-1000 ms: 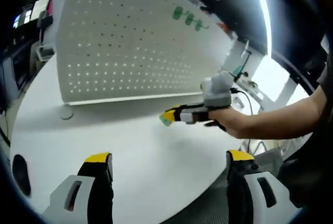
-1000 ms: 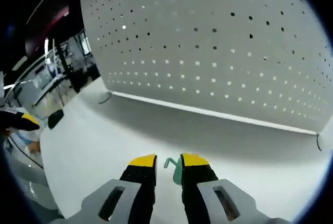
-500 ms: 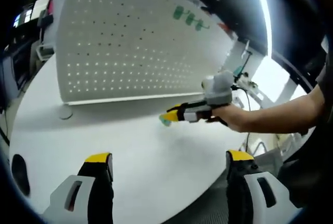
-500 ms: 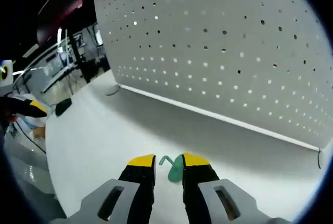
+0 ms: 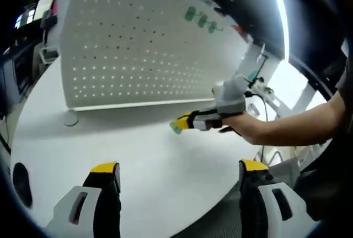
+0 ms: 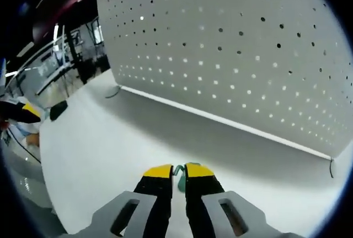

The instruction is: Insert the hook assembly into the mounting plate slot until the hook locks in place.

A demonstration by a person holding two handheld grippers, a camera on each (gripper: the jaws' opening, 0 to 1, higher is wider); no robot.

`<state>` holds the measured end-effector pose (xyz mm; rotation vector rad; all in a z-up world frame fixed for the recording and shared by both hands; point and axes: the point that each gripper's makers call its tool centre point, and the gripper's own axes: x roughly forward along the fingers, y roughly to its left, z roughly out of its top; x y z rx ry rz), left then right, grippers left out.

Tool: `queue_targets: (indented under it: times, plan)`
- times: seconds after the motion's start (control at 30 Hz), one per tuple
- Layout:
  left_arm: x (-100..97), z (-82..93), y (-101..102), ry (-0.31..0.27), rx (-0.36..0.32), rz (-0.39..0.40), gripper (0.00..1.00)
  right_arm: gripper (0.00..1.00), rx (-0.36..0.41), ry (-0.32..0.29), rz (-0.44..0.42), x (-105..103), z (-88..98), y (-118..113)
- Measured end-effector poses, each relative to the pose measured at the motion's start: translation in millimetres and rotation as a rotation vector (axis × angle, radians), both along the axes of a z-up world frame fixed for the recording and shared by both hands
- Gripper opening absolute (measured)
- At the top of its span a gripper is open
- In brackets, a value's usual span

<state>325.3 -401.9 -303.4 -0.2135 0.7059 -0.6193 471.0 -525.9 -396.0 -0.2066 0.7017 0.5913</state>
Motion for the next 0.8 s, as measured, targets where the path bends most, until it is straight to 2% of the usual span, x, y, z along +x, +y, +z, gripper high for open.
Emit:
queue_targets:
  times: [0.23,0.47,0.57,0.8]
  plan:
    - [-0.5,1.1,-4.3,-0.002,-0.006,-0.009,0.89,0.01,-0.035,-0.038,0.049,-0.9,3.6,-2.7]
    - [-0.5,0.6,-3.1,-0.003,-0.003,-0.009,0.89,0.00,-0.040,-0.047,0.082,-7.2,5.6,-5.2]
    - [-0.3,2.0,-3.3,-0.006,-0.003,-0.012,0.89,0.00,-0.026,-0.049,0.082,-7.3,12.0,-6.0]
    - [1.7,9.4,-6.3,-0.023,-0.010,-0.018,0.90,0.00,0.029,-0.073,0.080,-0.7,40.3,-6.2]
